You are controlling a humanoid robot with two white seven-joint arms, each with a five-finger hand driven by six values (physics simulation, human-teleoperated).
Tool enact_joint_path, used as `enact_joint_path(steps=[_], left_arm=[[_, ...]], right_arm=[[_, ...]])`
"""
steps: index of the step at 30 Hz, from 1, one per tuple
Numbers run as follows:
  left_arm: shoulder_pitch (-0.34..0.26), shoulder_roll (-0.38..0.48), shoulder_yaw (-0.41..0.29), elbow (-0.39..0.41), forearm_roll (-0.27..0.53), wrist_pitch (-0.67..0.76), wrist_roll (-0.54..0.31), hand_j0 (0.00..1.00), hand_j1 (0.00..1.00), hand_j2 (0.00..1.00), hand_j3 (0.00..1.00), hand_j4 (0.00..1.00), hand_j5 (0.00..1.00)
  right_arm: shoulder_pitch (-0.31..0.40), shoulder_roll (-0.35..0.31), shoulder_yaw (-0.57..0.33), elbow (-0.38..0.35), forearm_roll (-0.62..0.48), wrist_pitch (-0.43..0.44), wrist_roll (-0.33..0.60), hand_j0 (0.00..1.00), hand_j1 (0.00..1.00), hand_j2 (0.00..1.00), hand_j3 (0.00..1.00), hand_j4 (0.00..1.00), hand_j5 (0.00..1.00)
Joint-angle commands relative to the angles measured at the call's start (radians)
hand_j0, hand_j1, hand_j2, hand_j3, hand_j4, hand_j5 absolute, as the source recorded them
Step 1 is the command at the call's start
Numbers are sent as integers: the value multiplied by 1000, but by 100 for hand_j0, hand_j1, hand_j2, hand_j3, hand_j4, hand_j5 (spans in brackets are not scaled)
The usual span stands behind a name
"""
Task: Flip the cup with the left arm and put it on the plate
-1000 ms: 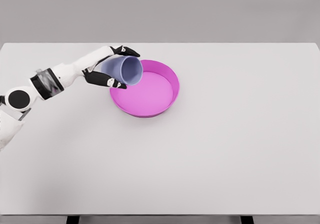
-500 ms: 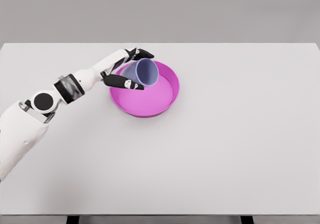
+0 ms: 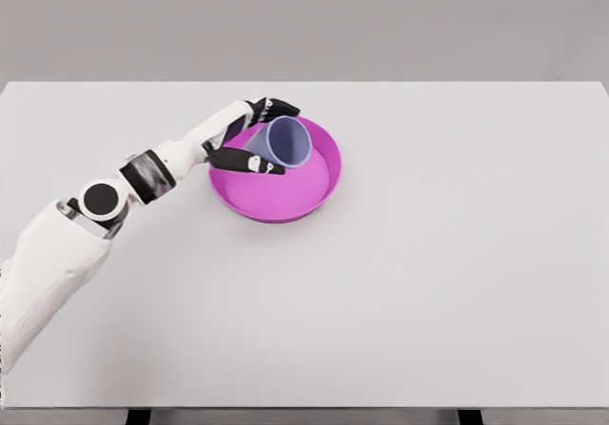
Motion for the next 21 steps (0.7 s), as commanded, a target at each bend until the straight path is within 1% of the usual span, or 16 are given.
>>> enact_joint_path(steps=[1, 5, 7, 10, 11, 16, 18, 21], left_arm=[[0, -17, 1, 10, 39, 1, 0, 73, 73, 73, 73, 73, 73], [9, -20, 1, 14, 83, 1, 0, 74, 74, 74, 74, 74, 74], [9, -28, 3, 37, 98, 1, 0, 74, 74, 74, 74, 74, 74], [11, -44, 4, 65, 100, 1, 0, 74, 74, 74, 74, 74, 74], [14, -61, 6, 83, 109, 1, 0, 74, 74, 74, 74, 74, 74], [20, -64, 7, 85, 138, -1, -1, 74, 74, 74, 74, 74, 74], [21, -64, 7, 85, 169, -4, -3, 74, 74, 74, 74, 74, 74], [21, -64, 7, 83, 172, -7, -3, 74, 74, 74, 74, 74, 74]], right_arm=[[0, 0, 0, 0, 0, 1, 0, 100, 100, 100, 100, 100, 100], [0, 0, 0, 0, 0, 0, 0, 100, 100, 100, 100, 100, 100], [0, 0, 0, 0, 0, 1, 0, 100, 100, 100, 100, 100, 100], [0, 0, 0, 0, 0, 0, 0, 100, 100, 100, 100, 100, 100], [0, 0, 0, 0, 0, 1, 1, 100, 100, 100, 100, 100, 100], [0, 0, 0, 0, 0, 1, 0, 100, 100, 100, 100, 100, 100], [0, 0, 0, 0, 0, 1, 0, 100, 100, 100, 100, 100, 100], [0, 0, 0, 0, 0, 0, 0, 100, 100, 100, 100, 100, 100]])
